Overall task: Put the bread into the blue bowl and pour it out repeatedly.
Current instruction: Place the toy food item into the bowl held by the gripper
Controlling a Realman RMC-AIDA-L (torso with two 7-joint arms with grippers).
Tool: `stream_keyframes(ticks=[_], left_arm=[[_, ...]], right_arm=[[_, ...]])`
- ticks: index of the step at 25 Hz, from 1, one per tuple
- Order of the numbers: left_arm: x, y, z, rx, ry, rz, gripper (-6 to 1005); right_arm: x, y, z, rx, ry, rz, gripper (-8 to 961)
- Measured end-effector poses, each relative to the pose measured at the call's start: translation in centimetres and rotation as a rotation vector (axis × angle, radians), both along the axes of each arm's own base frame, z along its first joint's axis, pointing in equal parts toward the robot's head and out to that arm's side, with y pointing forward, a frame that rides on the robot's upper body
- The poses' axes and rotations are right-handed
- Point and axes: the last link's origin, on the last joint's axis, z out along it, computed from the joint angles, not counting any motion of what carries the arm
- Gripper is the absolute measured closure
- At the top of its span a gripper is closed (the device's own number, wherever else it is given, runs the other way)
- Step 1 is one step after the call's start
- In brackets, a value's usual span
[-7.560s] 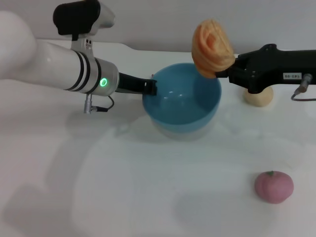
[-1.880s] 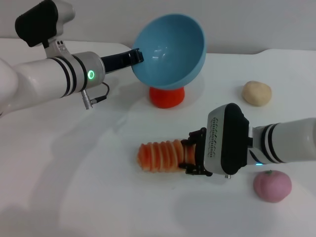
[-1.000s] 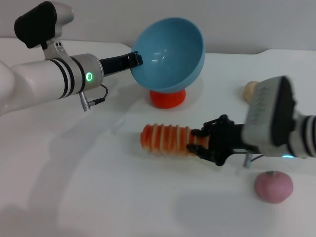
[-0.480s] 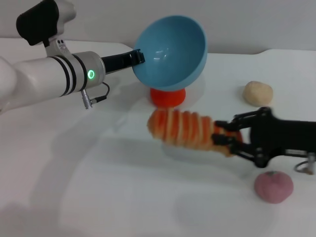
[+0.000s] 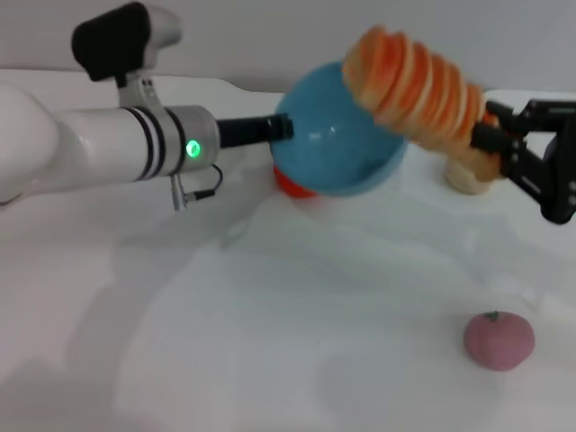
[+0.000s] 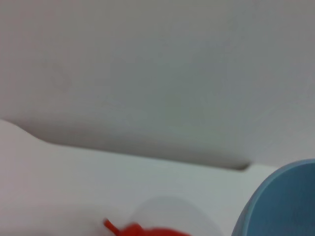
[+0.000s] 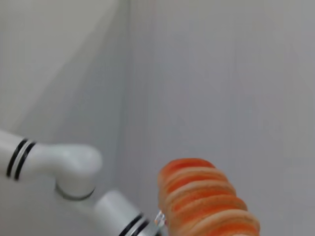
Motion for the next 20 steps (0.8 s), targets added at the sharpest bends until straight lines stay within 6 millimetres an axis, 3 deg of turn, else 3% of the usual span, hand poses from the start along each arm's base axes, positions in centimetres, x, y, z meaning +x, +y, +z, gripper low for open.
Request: stream_keyframes(ticks=[8,13,20], left_arm=[[1.6,-1.8,-2.4,-0.116,0.032,-0.078,991],[2.6,-2.1,-2.6,-0.133,0.026,-0.109,991],[3.1,-2.1,-2.7,-0.139,0.031,-0.129,992]], right_arm=[[-0.3,2.5,-1.3,0.011,0.01,-0.057,812],[0.5,3.7,-3.0,-0.005,-0.047,-0.142,815],[1.7,3.9,-4.0,-0.018,-0.08,-0.213,820]])
